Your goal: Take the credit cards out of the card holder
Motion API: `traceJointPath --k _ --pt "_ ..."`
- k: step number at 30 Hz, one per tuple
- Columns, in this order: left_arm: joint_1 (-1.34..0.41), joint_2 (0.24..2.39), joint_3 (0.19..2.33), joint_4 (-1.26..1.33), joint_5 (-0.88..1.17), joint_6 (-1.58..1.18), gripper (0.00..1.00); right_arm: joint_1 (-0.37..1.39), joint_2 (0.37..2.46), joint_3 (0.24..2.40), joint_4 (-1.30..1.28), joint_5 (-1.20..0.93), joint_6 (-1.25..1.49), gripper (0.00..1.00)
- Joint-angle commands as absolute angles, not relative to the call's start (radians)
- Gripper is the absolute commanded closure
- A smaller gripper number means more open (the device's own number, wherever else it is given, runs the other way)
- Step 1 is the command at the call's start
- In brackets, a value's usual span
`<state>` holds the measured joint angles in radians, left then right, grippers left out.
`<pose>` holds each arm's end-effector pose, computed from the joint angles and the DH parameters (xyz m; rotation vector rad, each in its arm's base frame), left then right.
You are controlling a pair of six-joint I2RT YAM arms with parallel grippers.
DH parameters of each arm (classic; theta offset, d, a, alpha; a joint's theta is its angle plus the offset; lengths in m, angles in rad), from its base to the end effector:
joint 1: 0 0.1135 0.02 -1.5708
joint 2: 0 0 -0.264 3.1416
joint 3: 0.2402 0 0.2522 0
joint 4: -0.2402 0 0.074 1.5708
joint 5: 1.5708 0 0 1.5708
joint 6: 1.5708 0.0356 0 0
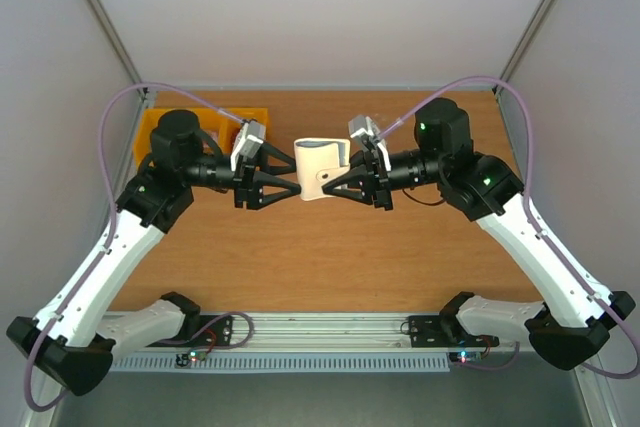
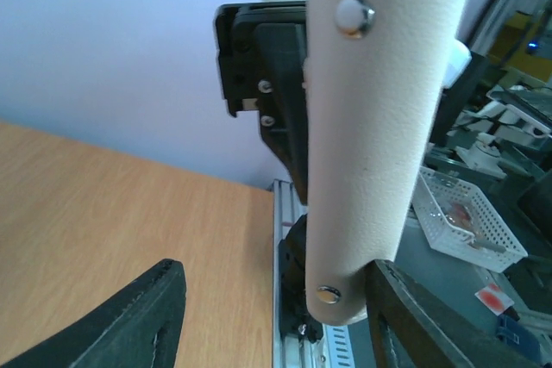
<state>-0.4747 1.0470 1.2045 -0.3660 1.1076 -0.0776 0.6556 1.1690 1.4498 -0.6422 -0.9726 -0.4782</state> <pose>0.1708 -0.1236 0.4212 1.1489 1.4708 -1.3614 0.1592 0.1596 0.4488 -1.5087 1.1556 1.0492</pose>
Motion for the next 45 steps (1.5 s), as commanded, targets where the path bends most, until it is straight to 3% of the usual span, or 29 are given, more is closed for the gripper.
traceJointPath --k 1,5,8,12,16,17,18,19,21,22,24,27,29,31,34,45 --pt "-0.501 1.013 1.145 -0.116 1.244 -0.154 0.43 0.668 1.202 1.511 -0.645 -0.974 -0.527 0.99" --pt "-0.502 0.986 1.108 -0.137 1.272 -0.060 0.35 0.669 1.225 1.536 -0.674 -0.956 -0.558 0.99" --pt "-0.510 0.987 1.088 -0.040 1.255 -0.092 0.37 0.668 1.239 1.549 -0.686 -0.935 -0.562 0.99" --pt "-0.548 0.992 1.063 0.057 1.160 -0.205 0.61 0.668 1.255 1.569 -0.713 -0.951 -0.573 0.99" --pt "-0.554 0.987 1.037 0.056 1.140 -0.220 0.98 0.669 1.245 1.566 -0.720 -0.936 -0.582 0.99" --pt "-0.554 0.983 1.036 0.054 1.126 -0.222 0.99 0.668 1.243 1.565 -0.727 -0.926 -0.589 0.99" --pt "-0.554 0.978 1.034 0.051 1.104 -0.227 1.00 0.668 1.241 1.566 -0.741 -0.903 -0.597 0.95" --pt "-0.554 0.971 1.033 0.035 1.059 -0.238 1.00 0.668 1.236 1.565 -0.748 -0.851 -0.596 0.84" --pt "-0.554 0.951 1.029 -0.049 0.890 -0.249 1.00 0.666 1.208 1.550 -0.744 -0.687 -0.572 0.48" --pt "-0.554 0.939 1.023 -0.091 0.792 -0.242 1.00 0.666 1.191 1.537 -0.727 -0.585 -0.554 0.38" --pt "-0.555 0.920 1.006 -0.146 0.607 -0.199 1.00 0.666 1.161 1.507 -0.683 -0.368 -0.494 0.28" --pt "-0.571 0.910 0.983 -0.184 0.355 -0.132 1.00 0.670 1.142 1.497 -0.651 -0.068 -0.373 0.33" --pt "-0.594 0.915 0.968 -0.196 0.252 -0.067 1.00 0.709 1.129 1.448 -0.571 -0.007 -0.325 0.42" --pt "-0.617 0.922 0.963 -0.205 0.183 -0.031 1.00 0.804 1.132 1.393 -0.453 0.033 -0.336 0.43" --pt "-0.631 0.929 0.962 -0.200 0.187 -0.036 1.00 0.906 1.196 1.415 -0.396 0.079 -0.375 0.43" --pt "-0.633 0.918 0.940 -0.145 0.277 -0.121 1.00 0.913 1.373 1.543 -0.476 0.074 -0.359 0.54"
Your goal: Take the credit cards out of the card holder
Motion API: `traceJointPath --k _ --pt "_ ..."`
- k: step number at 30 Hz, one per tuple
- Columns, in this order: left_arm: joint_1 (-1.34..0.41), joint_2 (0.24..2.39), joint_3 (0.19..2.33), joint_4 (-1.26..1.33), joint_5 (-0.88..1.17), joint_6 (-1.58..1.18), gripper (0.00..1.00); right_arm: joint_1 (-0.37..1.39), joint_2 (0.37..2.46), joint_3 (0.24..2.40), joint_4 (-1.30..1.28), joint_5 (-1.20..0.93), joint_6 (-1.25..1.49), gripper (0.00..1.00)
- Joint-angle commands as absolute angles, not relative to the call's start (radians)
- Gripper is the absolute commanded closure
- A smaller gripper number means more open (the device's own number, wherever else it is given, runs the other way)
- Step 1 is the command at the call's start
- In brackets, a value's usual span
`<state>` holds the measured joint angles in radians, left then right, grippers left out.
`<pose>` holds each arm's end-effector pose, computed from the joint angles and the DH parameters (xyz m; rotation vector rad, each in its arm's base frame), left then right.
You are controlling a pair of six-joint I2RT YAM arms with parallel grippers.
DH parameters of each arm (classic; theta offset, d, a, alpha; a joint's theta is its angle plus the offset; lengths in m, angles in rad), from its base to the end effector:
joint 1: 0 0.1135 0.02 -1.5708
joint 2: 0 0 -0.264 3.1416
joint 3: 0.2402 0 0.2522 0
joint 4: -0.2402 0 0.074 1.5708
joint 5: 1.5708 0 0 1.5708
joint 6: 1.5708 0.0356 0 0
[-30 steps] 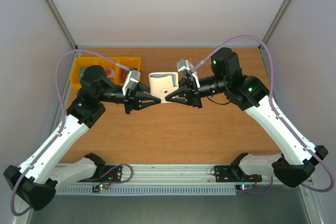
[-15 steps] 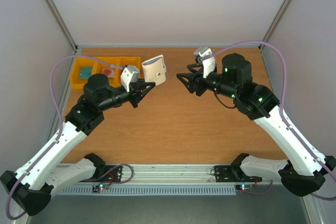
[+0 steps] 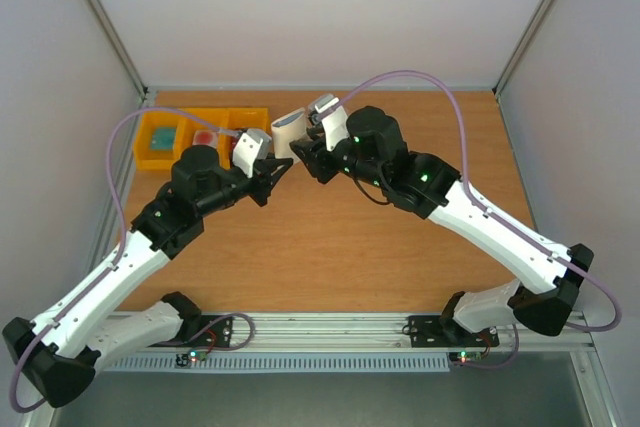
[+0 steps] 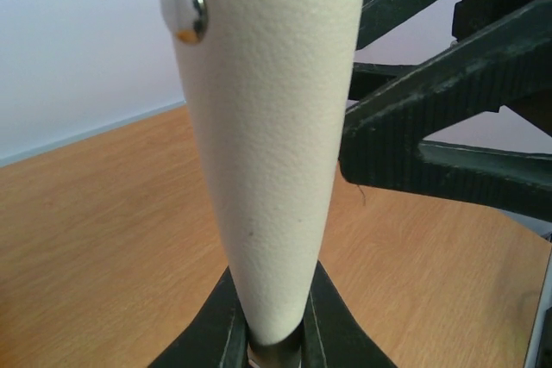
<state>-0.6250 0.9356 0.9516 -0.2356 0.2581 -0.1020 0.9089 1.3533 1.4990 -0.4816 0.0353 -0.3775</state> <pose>0.1675 -0.1321 0.3663 0.6593 1.7246 -0.7460 0.1855 0.2360 0.4301 -1.1321 1.5505 0.3252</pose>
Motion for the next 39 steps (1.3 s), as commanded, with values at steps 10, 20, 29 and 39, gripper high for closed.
traceJointPath --k 10,20,29,39 --pt "-0.634 0.918 0.928 -0.074 0.328 -0.147 1.00 0.913 1.420 1.542 -0.508 0.165 -0.353 0.65" --pt "-0.633 0.925 0.924 -0.059 0.272 -0.112 1.00 0.907 1.441 1.499 -0.535 0.350 -0.370 0.80" --pt "-0.633 0.929 0.911 -0.043 0.247 -0.077 1.00 0.894 1.455 1.513 -0.567 0.258 -0.372 0.69" --pt "-0.634 0.924 0.908 -0.051 0.246 -0.059 1.00 0.894 1.502 1.576 -0.622 0.051 -0.370 0.61"
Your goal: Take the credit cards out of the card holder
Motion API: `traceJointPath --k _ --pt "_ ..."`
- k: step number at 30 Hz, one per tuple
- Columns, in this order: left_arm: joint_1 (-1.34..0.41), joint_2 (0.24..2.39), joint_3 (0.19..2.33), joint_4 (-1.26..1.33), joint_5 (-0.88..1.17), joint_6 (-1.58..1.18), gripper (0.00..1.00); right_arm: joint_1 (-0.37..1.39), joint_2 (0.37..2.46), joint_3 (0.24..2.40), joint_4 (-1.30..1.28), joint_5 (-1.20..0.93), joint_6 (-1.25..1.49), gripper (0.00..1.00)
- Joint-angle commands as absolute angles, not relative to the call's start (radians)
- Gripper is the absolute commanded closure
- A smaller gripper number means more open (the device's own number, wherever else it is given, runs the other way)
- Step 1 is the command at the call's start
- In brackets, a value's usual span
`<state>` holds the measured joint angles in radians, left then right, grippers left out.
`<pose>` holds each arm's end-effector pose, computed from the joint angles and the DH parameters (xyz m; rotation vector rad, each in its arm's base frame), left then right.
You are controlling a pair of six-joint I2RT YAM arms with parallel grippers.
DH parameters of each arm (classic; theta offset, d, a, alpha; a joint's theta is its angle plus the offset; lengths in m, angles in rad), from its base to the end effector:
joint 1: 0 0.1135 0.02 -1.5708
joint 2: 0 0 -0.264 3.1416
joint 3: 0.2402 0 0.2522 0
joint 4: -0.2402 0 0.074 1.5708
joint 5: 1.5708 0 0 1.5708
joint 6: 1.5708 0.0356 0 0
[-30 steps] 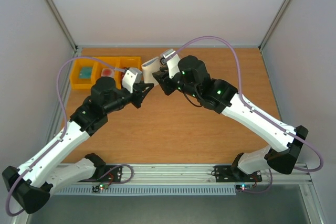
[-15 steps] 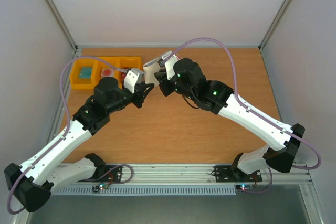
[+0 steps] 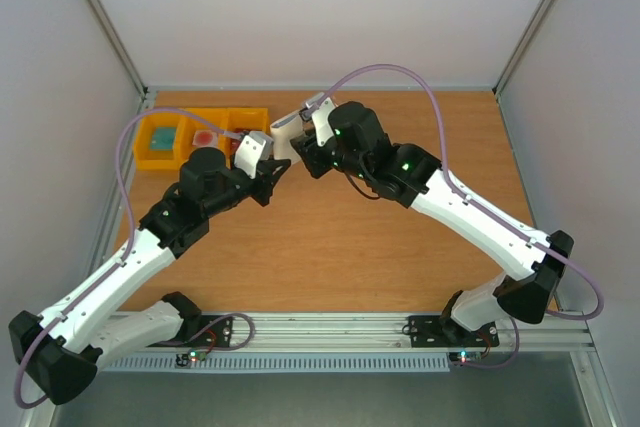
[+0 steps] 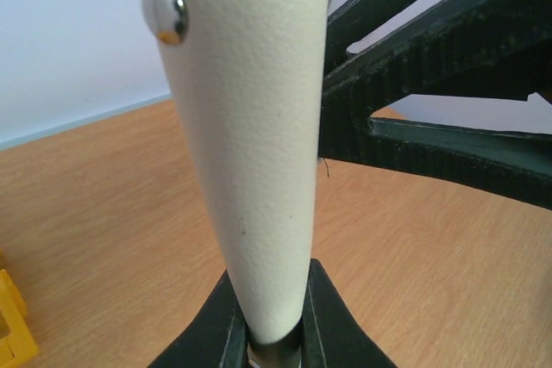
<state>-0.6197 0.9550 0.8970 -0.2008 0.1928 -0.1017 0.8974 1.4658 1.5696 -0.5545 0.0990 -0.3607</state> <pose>0.1758 -0.1338 0.3468 0.6148 1.7758 -0.6787 0.2075 0.2544 0.4134 -1.1414 1.6756 0.2401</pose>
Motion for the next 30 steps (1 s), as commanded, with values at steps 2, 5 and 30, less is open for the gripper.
traceJointPath --k 2,5,30 --pt "-0.634 0.926 0.907 -0.049 0.249 -0.058 1.00 0.894 1.507 1.576 -0.629 0.049 -0.369 0.59" --pt "-0.635 0.927 0.904 -0.044 0.259 -0.064 1.00 0.894 1.512 1.579 -0.637 0.045 -0.376 0.59" --pt "-0.635 0.899 0.888 -0.086 0.238 -0.068 1.00 0.630 1.296 1.361 -0.646 -0.008 -0.408 0.98"
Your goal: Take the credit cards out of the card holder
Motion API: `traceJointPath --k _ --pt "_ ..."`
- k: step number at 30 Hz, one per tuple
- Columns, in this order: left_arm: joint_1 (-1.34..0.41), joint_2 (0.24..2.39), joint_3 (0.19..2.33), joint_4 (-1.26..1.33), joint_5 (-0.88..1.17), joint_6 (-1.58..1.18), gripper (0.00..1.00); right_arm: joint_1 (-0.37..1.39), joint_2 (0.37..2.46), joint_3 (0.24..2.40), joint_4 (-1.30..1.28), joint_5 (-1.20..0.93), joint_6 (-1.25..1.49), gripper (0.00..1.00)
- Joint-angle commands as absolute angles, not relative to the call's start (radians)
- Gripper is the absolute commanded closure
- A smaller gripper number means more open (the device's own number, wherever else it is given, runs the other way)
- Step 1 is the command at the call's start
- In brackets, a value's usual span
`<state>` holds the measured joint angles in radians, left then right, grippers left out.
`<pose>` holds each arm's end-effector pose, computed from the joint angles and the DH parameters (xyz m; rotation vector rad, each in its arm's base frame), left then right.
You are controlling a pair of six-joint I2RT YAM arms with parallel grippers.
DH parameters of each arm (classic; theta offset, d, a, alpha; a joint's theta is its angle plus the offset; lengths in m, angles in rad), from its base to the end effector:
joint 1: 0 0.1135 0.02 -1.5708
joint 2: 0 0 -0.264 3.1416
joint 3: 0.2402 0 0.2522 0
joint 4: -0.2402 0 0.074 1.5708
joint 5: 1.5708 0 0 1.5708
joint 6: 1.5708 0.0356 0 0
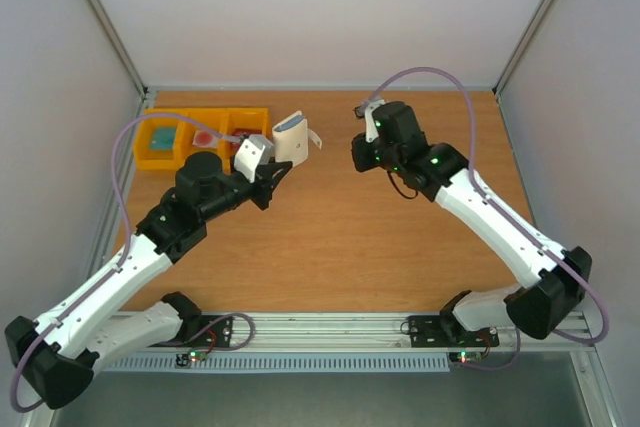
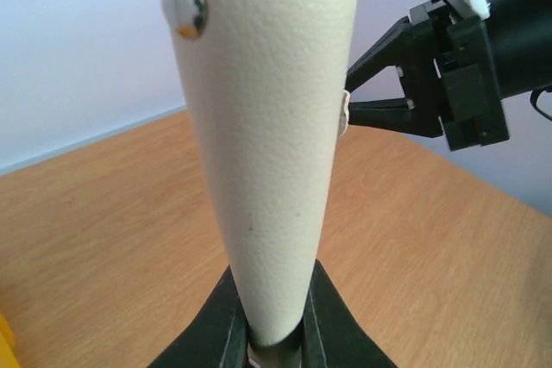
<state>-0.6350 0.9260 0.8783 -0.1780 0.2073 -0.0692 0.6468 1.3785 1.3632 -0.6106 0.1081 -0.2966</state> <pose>0.1687 -0.1334 0.3484 0.6596 1.7231 -0.6846 0.2450 0.1802 0.3648 -0.9424 1.9808 0.0784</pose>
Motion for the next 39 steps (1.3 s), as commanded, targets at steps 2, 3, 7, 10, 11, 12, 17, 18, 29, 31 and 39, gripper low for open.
traceJointPath --k 2,3,7,10,11,12,17,18,29,31,39 --pt "-0.635 0.899 0.883 -0.081 0.314 -0.088 1.00 0.627 1.266 1.377 -0.690 -0.107 -0.476 0.80" --pt "-0.635 0.899 0.879 -0.077 0.355 -0.097 1.00 0.625 1.238 1.377 -0.698 -0.138 -0.500 0.69" --pt "-0.633 0.898 0.859 -0.068 0.425 -0.179 1.00 0.608 1.095 1.300 -0.658 -0.488 -0.604 0.09" --pt "-0.630 0.897 0.840 0.033 0.572 -0.246 1.00 0.608 1.065 1.239 -0.576 -0.778 -0.581 0.01" --pt "-0.630 0.899 0.832 0.093 0.637 -0.265 1.00 0.609 1.072 1.230 -0.553 -0.811 -0.557 0.02" --pt "-0.630 0.904 0.820 0.157 0.708 -0.295 1.00 0.609 1.079 1.218 -0.522 -0.832 -0.534 0.01" --pt "-0.639 0.917 0.801 0.280 0.881 -0.321 1.00 0.604 1.037 1.178 -0.414 -0.822 -0.502 0.02" --pt "-0.638 0.913 0.799 0.284 0.890 -0.316 1.00 0.598 1.025 1.174 -0.421 -0.812 -0.511 0.02" --pt "-0.638 0.920 0.779 0.352 0.951 -0.307 1.00 0.506 0.999 1.190 -0.492 -0.994 -0.533 0.39" --pt "-0.638 0.919 0.781 0.360 0.965 -0.294 1.00 0.505 1.003 1.204 -0.503 -0.985 -0.543 0.44" --pt "-0.639 0.931 0.779 0.382 0.999 -0.288 1.00 0.505 1.051 1.271 -0.519 -0.998 -0.552 0.52"
